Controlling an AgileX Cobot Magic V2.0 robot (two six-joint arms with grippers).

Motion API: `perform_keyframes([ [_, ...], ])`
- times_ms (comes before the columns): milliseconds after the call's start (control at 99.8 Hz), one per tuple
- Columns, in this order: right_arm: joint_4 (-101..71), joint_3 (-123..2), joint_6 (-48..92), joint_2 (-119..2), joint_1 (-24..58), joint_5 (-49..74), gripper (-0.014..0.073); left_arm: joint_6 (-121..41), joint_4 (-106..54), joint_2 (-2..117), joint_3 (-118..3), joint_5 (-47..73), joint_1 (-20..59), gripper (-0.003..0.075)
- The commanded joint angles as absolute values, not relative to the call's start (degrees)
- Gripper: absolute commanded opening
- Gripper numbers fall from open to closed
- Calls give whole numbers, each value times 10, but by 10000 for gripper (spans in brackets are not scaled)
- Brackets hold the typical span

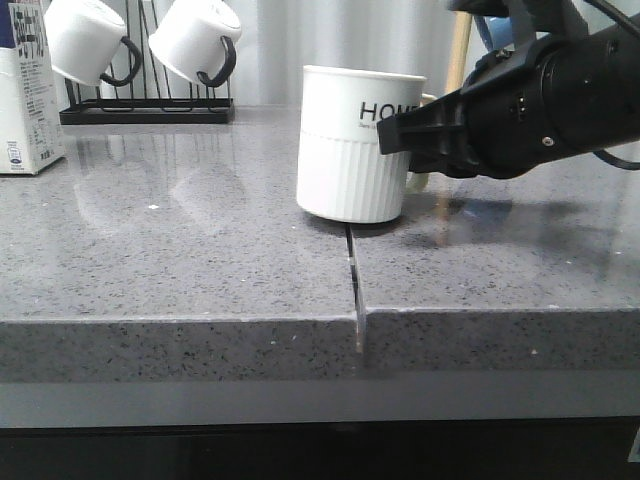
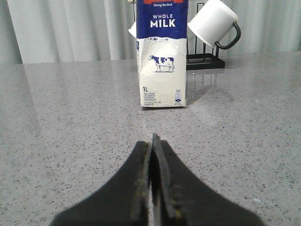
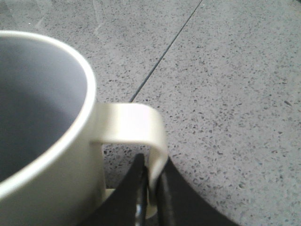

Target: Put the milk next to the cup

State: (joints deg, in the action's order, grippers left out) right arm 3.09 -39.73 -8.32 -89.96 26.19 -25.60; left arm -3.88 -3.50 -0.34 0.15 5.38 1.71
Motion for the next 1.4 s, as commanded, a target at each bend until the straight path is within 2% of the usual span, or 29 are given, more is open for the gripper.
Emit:
perform_keyframes([
  [0, 29, -417, -84, -879, 262, -297, 76, -34, -35, -22, 25, 10, 15, -21],
  [80, 33, -416, -84, -879, 262, -297, 233, -34, -35, -22, 25, 10, 15, -21],
  [180, 34, -413, -84, -875, 262, -296, 356, -34, -35, -22, 25, 10, 15, -21],
  [561, 27, -331, -84, -766, 249, -289, 360, -34, -35, -22, 25, 10, 15, -21],
  [611, 27, -320, -84, -741, 247, -279, 344, -34, -35, -22, 25, 10, 15, -21],
  [662, 27, -311, -84, -713, 247, -258, 288, -34, -35, -22, 25, 10, 15, -21],
  [782, 27, -299, -83, -643, 247, -179, 55, -34, -35, -22, 25, 10, 15, -21],
  [872, 27, -299, -83, -590, 247, -115, -74, -34, -35, -22, 25, 10, 15, -21],
  [1263, 37, -296, -83, -375, 247, 42, -68, -34, -35, -22, 25, 10, 15, -21],
  [1393, 43, -264, -83, -302, 247, 53, -68, -34, -35, -22, 25, 10, 15, -21],
])
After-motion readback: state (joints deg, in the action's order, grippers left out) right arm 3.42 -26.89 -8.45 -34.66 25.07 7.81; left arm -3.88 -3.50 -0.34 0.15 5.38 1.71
